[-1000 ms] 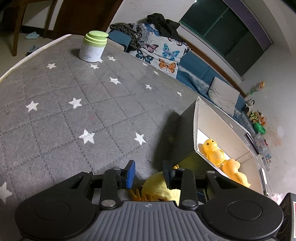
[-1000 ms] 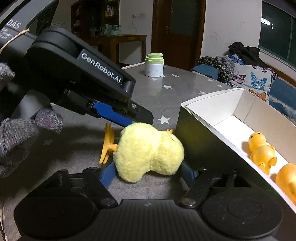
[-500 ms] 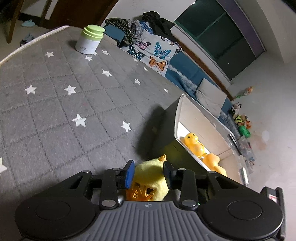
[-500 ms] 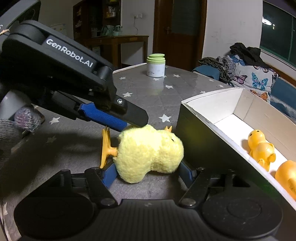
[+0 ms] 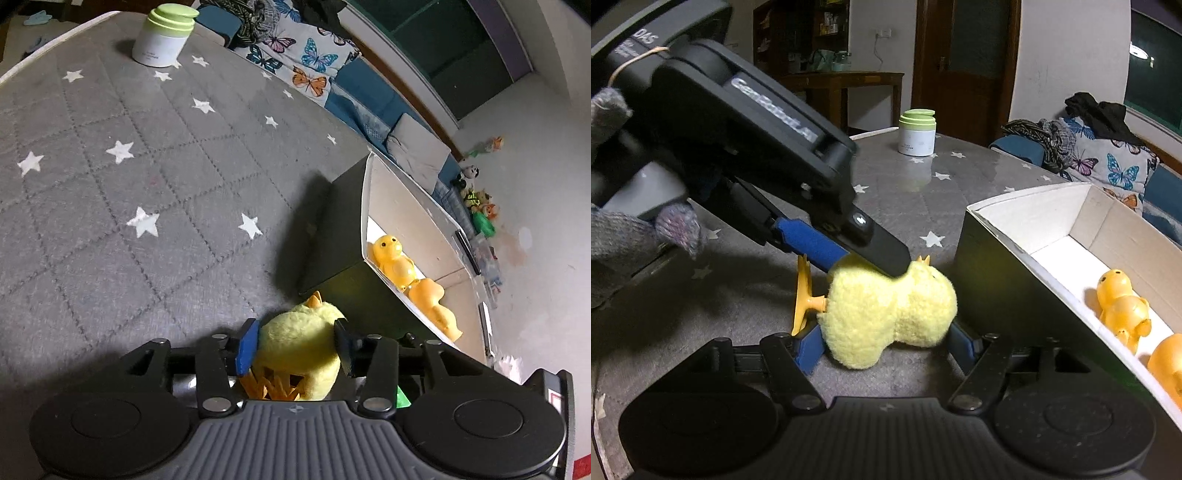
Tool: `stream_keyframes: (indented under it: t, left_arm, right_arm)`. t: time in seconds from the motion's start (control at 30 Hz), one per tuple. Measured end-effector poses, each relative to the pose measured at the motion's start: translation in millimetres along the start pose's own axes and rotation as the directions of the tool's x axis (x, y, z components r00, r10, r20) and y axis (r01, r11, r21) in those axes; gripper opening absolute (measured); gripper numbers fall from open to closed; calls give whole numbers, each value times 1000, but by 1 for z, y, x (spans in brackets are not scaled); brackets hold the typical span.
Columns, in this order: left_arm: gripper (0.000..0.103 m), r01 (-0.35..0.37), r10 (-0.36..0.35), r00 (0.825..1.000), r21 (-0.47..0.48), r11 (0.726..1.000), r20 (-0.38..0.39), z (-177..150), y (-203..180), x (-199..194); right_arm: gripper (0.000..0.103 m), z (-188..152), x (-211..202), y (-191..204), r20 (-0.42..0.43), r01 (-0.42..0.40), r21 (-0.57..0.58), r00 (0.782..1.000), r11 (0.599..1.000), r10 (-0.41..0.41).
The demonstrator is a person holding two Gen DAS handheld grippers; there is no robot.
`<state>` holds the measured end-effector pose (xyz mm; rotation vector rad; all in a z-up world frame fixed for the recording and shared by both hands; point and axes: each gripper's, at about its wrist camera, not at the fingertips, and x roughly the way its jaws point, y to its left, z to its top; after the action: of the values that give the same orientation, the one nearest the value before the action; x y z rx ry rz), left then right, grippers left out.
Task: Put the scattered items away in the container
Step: 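Lower the held plush chick into the white box with the left gripper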
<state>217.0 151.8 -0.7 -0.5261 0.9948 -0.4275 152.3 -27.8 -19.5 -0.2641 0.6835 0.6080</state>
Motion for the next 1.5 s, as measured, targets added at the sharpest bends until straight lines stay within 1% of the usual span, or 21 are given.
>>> stream_keyframes:
  t: [0.2,0.3,0.43,0.5,0.6,0.73,0.87,0.93,1.07,1.23,1.5]
  left_arm:
    - [47,1,-1,999,10,1000,-33,3,-5,2]
    - [47,2,-1,1000,41,999,-24,2,-23,-9]
    - [47,11,-11,1000,95,995,-8,9,-53,-20]
    - [47,26,-26,1000,117,993,1,15,-69,-20]
    - [47,65,-67,998,132,989,8,28,-91,-14]
    - [47,114,-115,993,142,983,1,46,-116,6]
    - [47,138,-135,990,147,979,-29,59,-134,38]
    - [47,151,-146,988,131,980,-47,62,-136,54]
    - [47,167,-160,984,93,982,-77,66,-135,82]
    - [47,159,-153,983,62,985,-99,66,-127,101]
    - [47,151,-144,983,50,987,-111,62,-117,113]
  right_arm:
    - [70,-5,-13,0,12,-15,7,1000,1000,15]
    - [70,-6,-28,0,36,-15,8,999,1000,15]
    - [70,-2,-54,-6,81,4,7,997,1000,-4]
    - [70,2,-66,-14,99,22,8,995,1000,-22]
    - [70,10,-82,-30,121,51,12,991,999,-52]
    - [71,20,-94,-63,133,89,27,987,996,-92]
    - [70,24,-94,-100,108,128,45,985,991,-132]
    - [71,24,-90,-116,86,140,59,986,988,-145]
    - [71,19,-80,-142,41,141,76,989,987,-145]
    - [71,14,-63,-160,-18,125,72,992,990,-124]
    - [71,6,-46,-167,-67,101,47,993,994,-98]
